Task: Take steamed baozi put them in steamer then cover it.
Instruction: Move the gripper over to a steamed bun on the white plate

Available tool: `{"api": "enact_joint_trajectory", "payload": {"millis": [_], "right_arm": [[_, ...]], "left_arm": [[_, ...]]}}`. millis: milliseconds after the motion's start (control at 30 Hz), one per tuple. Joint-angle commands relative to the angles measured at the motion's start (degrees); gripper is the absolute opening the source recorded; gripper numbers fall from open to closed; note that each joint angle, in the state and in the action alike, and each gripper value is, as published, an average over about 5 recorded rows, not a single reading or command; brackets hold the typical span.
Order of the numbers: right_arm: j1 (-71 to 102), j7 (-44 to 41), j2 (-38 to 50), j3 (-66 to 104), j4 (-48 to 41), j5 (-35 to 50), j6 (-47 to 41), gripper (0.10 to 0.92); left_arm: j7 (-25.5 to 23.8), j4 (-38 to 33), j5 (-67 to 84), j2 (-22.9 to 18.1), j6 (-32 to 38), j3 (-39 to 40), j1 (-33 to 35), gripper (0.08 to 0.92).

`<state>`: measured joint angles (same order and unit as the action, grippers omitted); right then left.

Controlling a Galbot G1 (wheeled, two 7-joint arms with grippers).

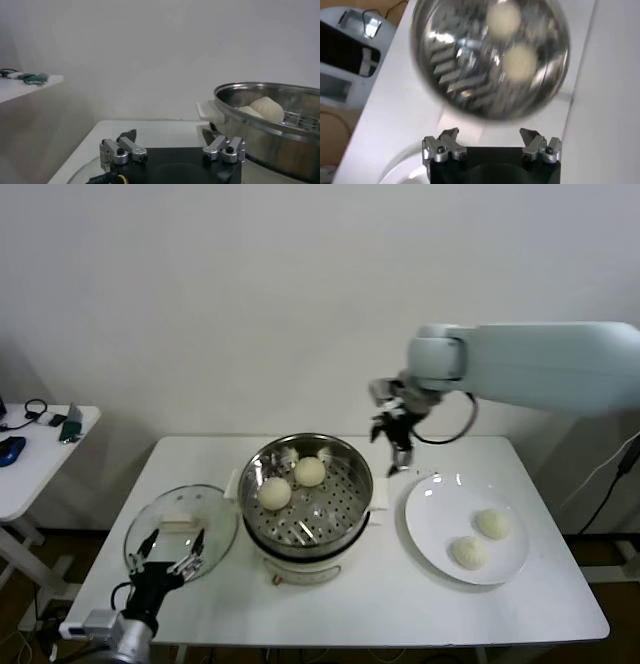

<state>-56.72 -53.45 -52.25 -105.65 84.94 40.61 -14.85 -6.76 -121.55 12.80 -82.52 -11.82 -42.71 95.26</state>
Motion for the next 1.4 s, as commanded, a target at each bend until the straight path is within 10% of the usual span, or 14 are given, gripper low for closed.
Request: {"api": "enact_joint_trajectory", "payload": {"millis": [33, 1400], "right_arm": [[-1.6, -1.5, 21.5, -8.9, 8.5, -11.1, 1.9, 0.823], [40.1, 7.7, 16.4, 21.1, -5.9, -24.5, -4.4, 0.765]], "left_arm": [[0.0, 0.1, -0.4, -0.1, 0.0, 0.2, -0.1, 0.823], [0.2, -0.1, -1.0, -1.4, 0.3, -0.6, 1.2, 0.823]]}}
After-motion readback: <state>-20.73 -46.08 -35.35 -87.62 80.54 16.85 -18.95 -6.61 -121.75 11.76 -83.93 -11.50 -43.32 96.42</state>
